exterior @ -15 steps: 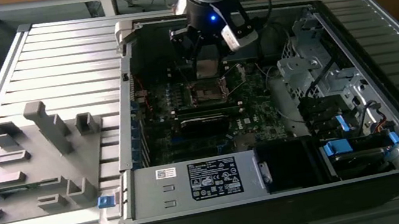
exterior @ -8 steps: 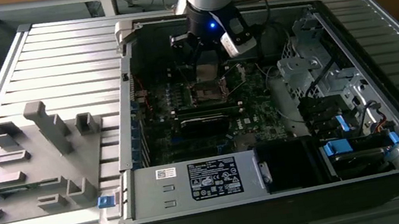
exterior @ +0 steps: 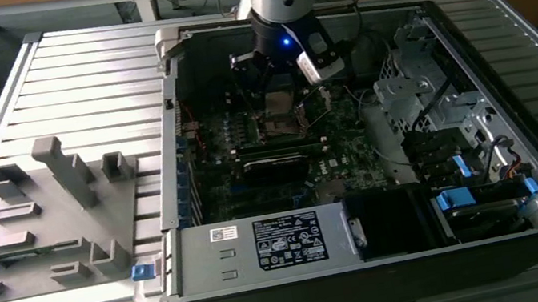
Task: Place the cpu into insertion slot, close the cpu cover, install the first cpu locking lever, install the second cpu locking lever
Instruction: 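Place the cpu into insertion slot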
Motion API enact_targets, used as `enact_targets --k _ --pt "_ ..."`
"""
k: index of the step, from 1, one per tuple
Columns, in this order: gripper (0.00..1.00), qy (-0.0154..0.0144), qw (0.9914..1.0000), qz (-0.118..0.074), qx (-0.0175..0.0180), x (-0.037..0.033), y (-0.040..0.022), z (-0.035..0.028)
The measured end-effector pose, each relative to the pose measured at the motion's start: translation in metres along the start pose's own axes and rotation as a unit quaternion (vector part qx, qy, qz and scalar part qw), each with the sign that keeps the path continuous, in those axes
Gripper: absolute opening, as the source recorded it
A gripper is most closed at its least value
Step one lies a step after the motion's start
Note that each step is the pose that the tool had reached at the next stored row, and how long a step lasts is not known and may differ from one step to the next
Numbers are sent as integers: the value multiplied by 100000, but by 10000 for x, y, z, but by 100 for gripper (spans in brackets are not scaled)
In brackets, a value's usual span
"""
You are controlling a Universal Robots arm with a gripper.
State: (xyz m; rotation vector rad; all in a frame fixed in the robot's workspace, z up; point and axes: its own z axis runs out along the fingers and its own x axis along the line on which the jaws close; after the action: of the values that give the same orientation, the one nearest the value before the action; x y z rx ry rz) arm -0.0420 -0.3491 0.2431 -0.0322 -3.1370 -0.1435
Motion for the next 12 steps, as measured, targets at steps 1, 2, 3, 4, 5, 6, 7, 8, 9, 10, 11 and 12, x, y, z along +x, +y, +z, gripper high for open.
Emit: enact_targets --k 1,2,3,4,5,6,7,8,9,10,11,12 --pt "54 -3 100000 -49 6 0 -1 4" --pt "54 -8 100000 -69 3 0 -1 8" --pt "54 -3 100000 -85 14 0 -1 9" --pt "54 -3 100000 -88 17 0 -1 9" --pt "54 -1 100000 -90 17 0 -1 9" --pt "54 -3 100000 -91 13 0 -1 9" --pt "54 -7 100000 -91 5 0 -1 10" --pt "54 -6 100000 -90 9 0 -1 10" --pt "54 -7 100000 -92 6 0 -1 10" --pt "54 -6 100000 -93 7 0 -1 10" --pt "54 -9 100000 -67 5 0 -1 11" --pt "54 -28 100000 134 7 0 -1 11"
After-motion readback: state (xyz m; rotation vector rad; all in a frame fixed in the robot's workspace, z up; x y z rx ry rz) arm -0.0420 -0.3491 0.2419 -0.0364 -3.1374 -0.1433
